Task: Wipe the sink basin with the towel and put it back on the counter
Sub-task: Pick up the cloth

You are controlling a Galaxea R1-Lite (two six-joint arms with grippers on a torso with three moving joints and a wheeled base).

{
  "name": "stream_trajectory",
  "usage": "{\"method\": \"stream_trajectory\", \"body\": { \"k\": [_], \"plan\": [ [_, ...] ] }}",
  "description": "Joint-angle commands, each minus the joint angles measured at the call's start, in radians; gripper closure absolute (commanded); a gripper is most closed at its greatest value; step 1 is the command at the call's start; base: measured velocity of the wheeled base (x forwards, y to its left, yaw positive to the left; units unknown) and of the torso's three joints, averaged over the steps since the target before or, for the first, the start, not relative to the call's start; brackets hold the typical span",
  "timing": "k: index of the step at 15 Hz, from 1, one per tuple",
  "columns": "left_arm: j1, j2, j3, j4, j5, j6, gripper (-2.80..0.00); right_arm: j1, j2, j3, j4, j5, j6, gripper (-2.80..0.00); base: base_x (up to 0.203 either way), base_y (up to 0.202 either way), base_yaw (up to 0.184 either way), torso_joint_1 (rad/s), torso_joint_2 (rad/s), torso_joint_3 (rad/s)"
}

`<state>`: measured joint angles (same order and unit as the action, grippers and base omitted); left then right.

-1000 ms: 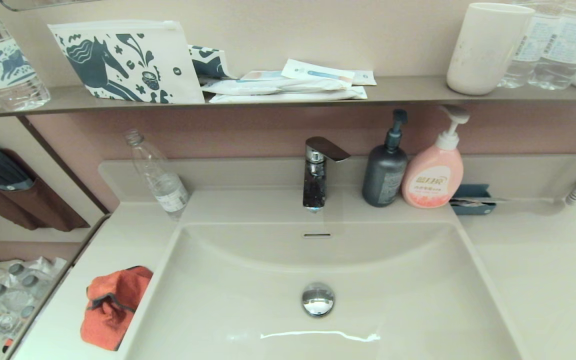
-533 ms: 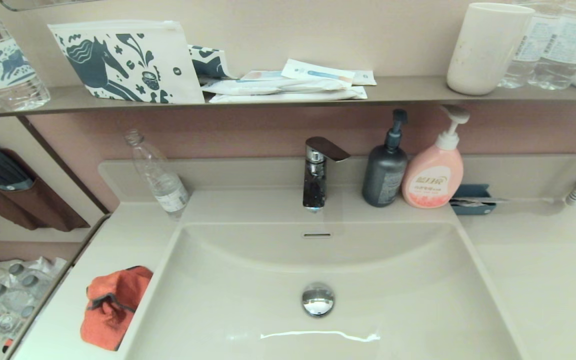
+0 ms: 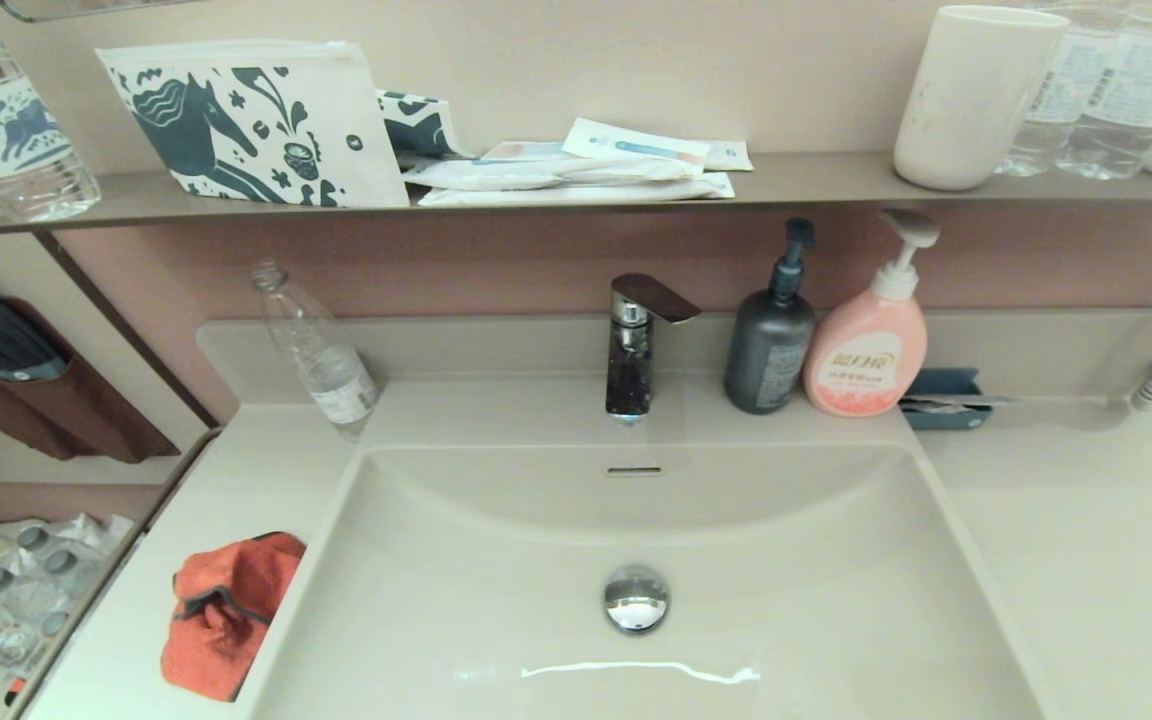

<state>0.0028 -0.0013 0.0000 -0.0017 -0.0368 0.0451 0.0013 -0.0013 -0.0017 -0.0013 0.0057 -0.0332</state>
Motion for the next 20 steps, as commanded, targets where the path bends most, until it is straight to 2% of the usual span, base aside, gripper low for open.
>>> {"method": "stream_trajectory", "body": {
  "k": [1, 5, 9, 12, 17, 20],
  "plan": [
    [0.000, 0.001, 0.000, 0.000, -0.001, 0.005, 0.00, 0.000, 0.001, 0.000, 0.000, 0.000, 0.000, 0.00, 0.000, 0.000, 0.000, 0.000, 0.00, 0.000],
    [0.000, 0.034, -0.035, 0.011, 0.009, 0.010, 0.00, 0.000, 0.001, 0.000, 0.000, 0.000, -0.001, 0.00, 0.000, 0.000, 0.000, 0.000, 0.00, 0.000],
    [-0.007, 0.275, -0.133, 0.006, 0.043, -0.070, 0.00, 0.000, 0.001, 0.000, 0.000, 0.000, -0.001, 0.00, 0.000, 0.000, 0.000, 0.000, 0.00, 0.000],
    [-0.019, 0.480, -0.244, -0.004, 0.049, -0.088, 0.00, 0.000, 0.001, 0.000, 0.000, 0.000, -0.001, 0.00, 0.000, 0.000, 0.000, 0.000, 0.00, 0.000],
    [-0.011, 0.766, -0.384, -0.023, 0.050, -0.055, 0.00, 0.000, 0.001, 0.000, 0.000, 0.000, -0.001, 0.00, 0.000, 0.000, 0.000, 0.000, 0.00, 0.000],
    [0.075, 0.850, -0.411, -0.063, 0.049, -0.014, 0.00, 0.000, 0.001, 0.000, 0.000, 0.000, 0.000, 0.00, 0.000, 0.000, 0.000, 0.000, 0.00, 0.000]
  ]
}}
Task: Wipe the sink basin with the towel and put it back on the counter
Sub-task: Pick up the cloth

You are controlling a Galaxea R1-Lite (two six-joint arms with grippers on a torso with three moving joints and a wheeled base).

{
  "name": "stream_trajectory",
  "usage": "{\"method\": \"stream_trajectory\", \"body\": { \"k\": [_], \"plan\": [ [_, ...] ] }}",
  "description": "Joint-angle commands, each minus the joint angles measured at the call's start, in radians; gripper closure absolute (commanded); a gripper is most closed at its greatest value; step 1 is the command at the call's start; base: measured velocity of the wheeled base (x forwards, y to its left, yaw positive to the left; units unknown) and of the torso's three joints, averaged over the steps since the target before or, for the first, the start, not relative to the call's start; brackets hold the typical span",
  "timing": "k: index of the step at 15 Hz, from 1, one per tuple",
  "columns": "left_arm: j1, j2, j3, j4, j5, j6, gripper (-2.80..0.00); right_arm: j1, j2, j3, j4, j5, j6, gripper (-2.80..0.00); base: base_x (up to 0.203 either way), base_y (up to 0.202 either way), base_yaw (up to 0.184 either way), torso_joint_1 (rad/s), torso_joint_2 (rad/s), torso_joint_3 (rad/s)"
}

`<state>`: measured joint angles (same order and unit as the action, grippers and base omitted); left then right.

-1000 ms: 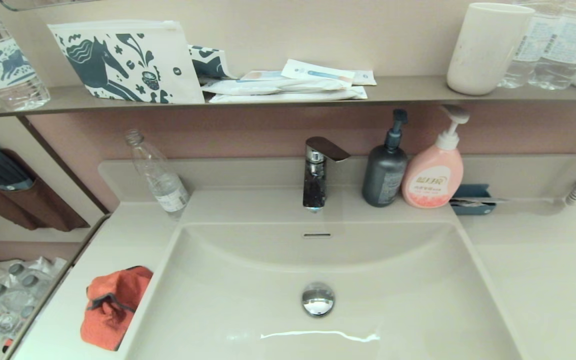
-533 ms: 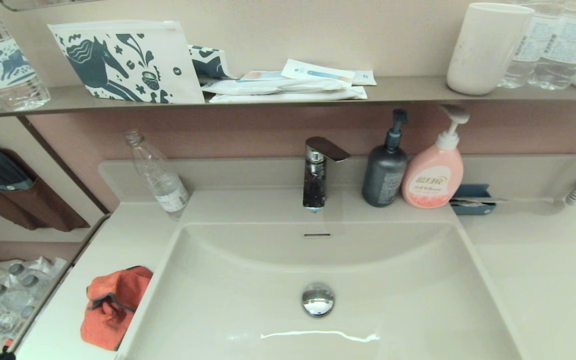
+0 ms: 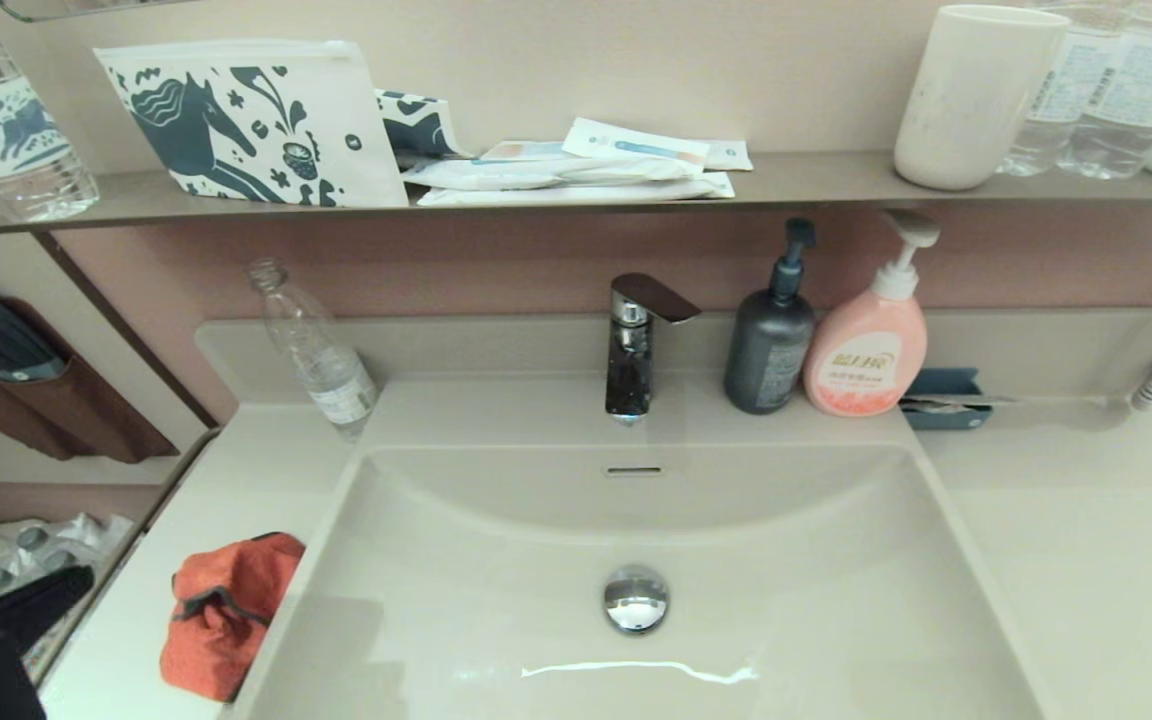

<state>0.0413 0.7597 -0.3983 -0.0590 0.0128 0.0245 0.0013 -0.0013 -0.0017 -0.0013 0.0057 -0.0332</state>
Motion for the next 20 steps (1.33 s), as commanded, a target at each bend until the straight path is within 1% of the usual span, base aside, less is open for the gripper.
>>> {"method": "stream_trajectory", "body": {
  "k": [1, 2, 6, 7, 10, 13, 18, 20],
  "plan": [
    [0.057, 0.108, -0.016, -0.009, 0.000, 0.011, 0.00, 0.000, 0.001, 0.000, 0.000, 0.000, -0.001, 0.00, 0.000, 0.000, 0.000, 0.000, 0.00, 0.000],
    [0.068, 0.122, -0.017, -0.010, -0.002, 0.012, 0.00, 0.000, 0.001, 0.000, 0.000, 0.000, -0.001, 0.00, 0.000, 0.000, 0.000, 0.000, 0.00, 0.000],
    [0.069, 0.147, -0.020, -0.012, -0.004, 0.019, 0.00, 0.000, 0.001, 0.000, 0.000, 0.000, -0.001, 0.00, 0.000, 0.000, 0.000, 0.000, 0.00, 0.000],
    [0.069, 0.147, -0.019, -0.012, -0.004, 0.020, -2.80, 0.000, 0.001, 0.000, 0.000, 0.000, -0.001, 0.00, 0.000, 0.000, 0.000, 0.000, 0.00, 0.000],
    [0.071, 0.159, -0.020, -0.011, -0.004, 0.031, -2.80, 0.000, 0.001, 0.000, 0.000, 0.000, -0.001, 0.00, 0.000, 0.000, 0.000, 0.000, 0.00, 0.000],
    [0.106, 0.183, -0.020, -0.011, -0.004, 0.032, -2.80, 0.000, 0.001, 0.000, 0.000, 0.000, -0.001, 0.00, 0.000, 0.000, 0.000, 0.000, 0.00, 0.000],
    [0.124, 0.241, -0.019, -0.012, -0.004, 0.034, -2.80, 0.000, 0.001, 0.000, 0.000, 0.000, -0.001, 0.00, 0.000, 0.000, 0.000, 0.000, 0.00, 0.000],
    [0.139, 0.258, -0.020, -0.012, -0.004, 0.055, -2.80, 0.000, 0.001, 0.000, 0.000, 0.000, -0.001, 0.00, 0.000, 0.000, 0.000, 0.000, 0.00, 0.000]
  ]
}}
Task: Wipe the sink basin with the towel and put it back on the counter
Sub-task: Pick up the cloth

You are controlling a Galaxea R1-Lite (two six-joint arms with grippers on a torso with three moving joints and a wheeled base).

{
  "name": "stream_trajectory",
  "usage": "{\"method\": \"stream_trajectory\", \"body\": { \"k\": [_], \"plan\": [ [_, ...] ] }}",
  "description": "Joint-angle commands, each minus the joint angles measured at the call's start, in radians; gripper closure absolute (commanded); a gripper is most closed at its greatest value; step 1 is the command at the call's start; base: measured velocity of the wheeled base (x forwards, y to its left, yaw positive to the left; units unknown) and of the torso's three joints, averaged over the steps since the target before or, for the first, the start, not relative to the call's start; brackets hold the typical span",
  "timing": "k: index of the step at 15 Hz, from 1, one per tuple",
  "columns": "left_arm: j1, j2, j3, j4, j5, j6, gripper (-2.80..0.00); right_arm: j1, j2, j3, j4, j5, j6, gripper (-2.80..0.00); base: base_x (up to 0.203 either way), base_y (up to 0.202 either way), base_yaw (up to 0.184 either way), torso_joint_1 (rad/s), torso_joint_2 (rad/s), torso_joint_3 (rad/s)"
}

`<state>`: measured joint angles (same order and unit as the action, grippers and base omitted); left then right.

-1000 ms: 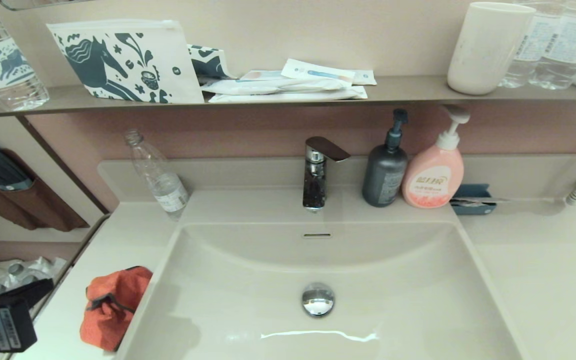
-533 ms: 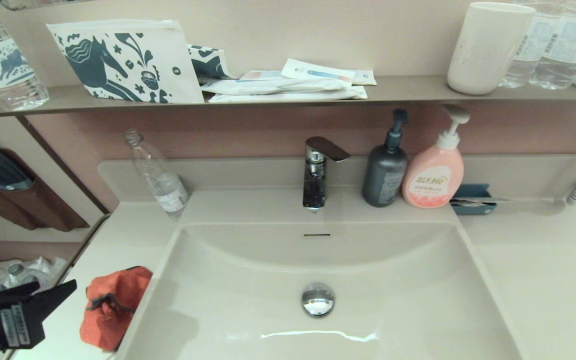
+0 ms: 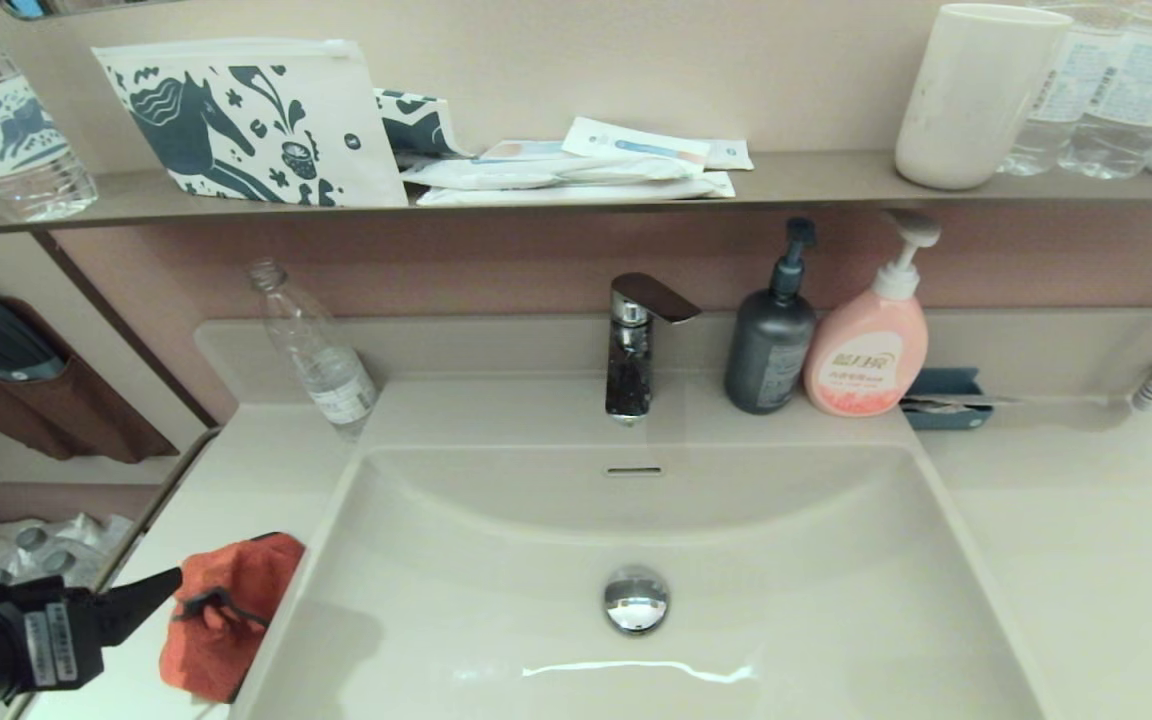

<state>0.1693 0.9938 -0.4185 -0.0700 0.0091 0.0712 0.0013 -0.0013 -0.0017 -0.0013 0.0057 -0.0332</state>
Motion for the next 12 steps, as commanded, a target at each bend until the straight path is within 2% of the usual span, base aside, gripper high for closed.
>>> {"method": "stream_trajectory", "body": {
  "k": [1, 5, 8, 12],
  "plan": [
    [0.023, 0.038, 0.002, -0.001, -0.005, 0.019, -2.80, 0.000, 0.001, 0.000, 0.000, 0.000, -0.001, 0.00, 0.000, 0.000, 0.000, 0.000, 0.00, 0.000],
    [0.094, 0.081, 0.005, -0.011, -0.112, 0.038, -2.80, 0.000, 0.001, 0.000, 0.000, 0.000, -0.001, 0.00, 0.000, 0.000, 0.000, 0.000, 0.00, 0.000],
    [0.156, 0.154, 0.010, -0.103, -0.161, 0.073, -2.80, 0.000, 0.001, 0.000, 0.000, 0.000, -0.001, 0.00, 0.000, 0.000, 0.000, 0.000, 0.00, 0.000],
    [0.162, 0.192, 0.010, -0.148, -0.201, 0.081, -2.80, 0.000, 0.001, 0.000, 0.000, 0.000, -0.001, 0.00, 0.000, 0.000, 0.000, 0.000, 0.00, 0.000]
  ]
}}
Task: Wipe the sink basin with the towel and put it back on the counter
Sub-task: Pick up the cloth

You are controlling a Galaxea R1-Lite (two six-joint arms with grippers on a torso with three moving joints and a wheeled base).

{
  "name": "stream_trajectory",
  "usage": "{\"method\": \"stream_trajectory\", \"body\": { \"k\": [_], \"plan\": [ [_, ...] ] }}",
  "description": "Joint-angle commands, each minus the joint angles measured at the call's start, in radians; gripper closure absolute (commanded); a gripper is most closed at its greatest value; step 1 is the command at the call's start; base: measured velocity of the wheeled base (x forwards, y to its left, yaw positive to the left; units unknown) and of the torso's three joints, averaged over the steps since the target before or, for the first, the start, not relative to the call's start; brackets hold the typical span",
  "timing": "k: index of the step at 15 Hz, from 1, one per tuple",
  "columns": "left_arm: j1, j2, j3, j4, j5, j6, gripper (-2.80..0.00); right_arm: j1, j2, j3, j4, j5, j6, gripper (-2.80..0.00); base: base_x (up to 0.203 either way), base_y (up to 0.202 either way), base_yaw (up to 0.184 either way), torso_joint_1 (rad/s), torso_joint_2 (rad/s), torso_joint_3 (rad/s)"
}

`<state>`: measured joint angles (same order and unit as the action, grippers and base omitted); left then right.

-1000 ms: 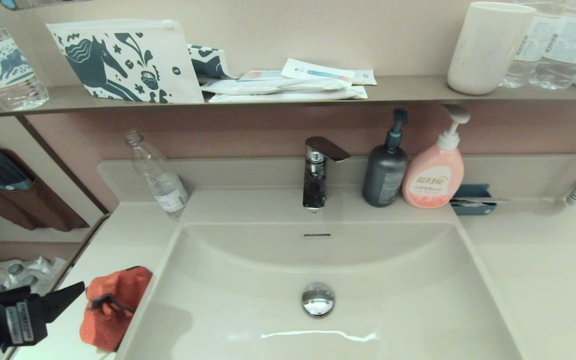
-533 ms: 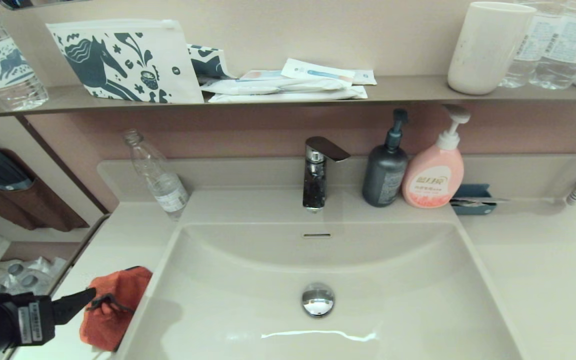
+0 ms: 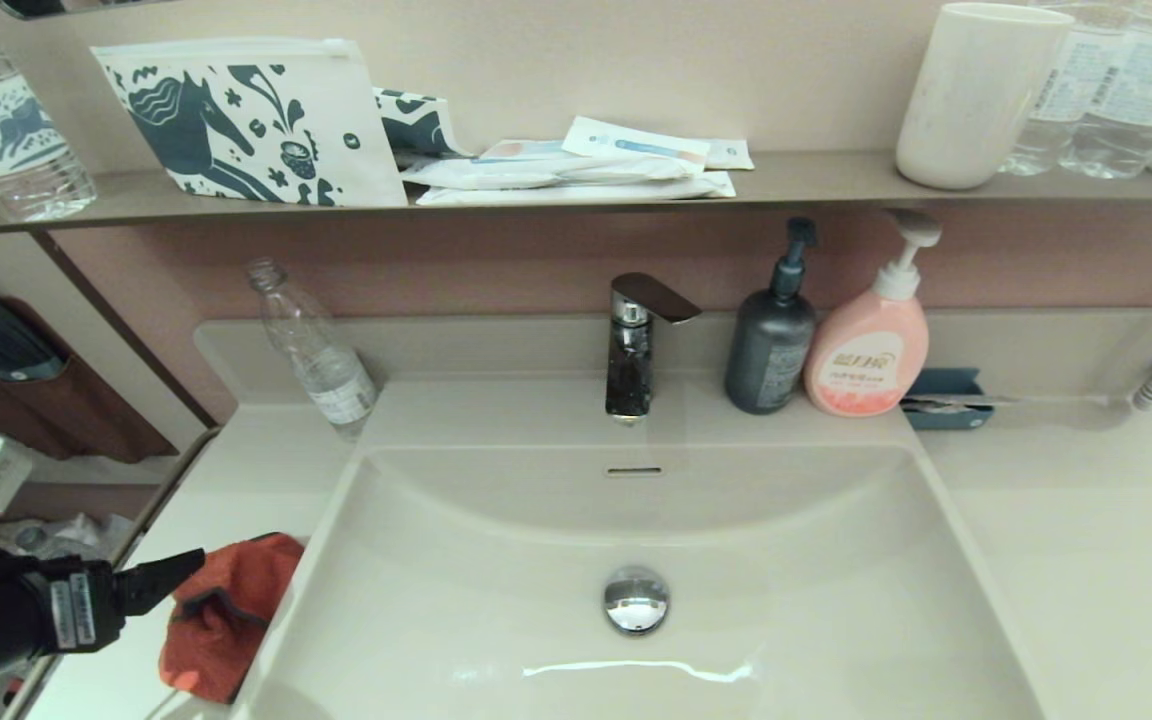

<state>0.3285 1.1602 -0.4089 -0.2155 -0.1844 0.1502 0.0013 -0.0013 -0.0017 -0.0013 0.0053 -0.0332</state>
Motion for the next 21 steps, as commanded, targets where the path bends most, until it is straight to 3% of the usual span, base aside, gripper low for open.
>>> {"method": "stream_trajectory", "body": {
  "k": [1, 10, 15, 21],
  "plan": [
    [0.003, 0.034, 0.001, -0.002, -0.009, 0.002, -2.80, 0.000, 0.001, 0.000, 0.000, 0.001, -0.001, 0.00, 0.000, 0.000, 0.000, 0.000, 0.00, 0.000],
    [0.017, 0.122, 0.001, -0.010, -0.012, 0.045, -2.80, 0.000, 0.001, 0.000, 0.000, 0.001, 0.000, 0.00, 0.000, 0.000, 0.000, 0.000, 0.00, 0.000],
    [0.084, 0.201, 0.001, -0.072, -0.072, 0.093, -2.80, 0.000, 0.001, 0.000, 0.000, 0.001, 0.001, 0.00, 0.000, 0.000, 0.000, 0.000, 0.00, 0.000],
    [0.087, 0.258, 0.004, -0.086, -0.125, 0.110, -2.80, 0.000, 0.001, 0.000, 0.000, 0.001, -0.001, 0.00, 0.000, 0.000, 0.000, 0.000, 0.00, 0.000]
  ]
}}
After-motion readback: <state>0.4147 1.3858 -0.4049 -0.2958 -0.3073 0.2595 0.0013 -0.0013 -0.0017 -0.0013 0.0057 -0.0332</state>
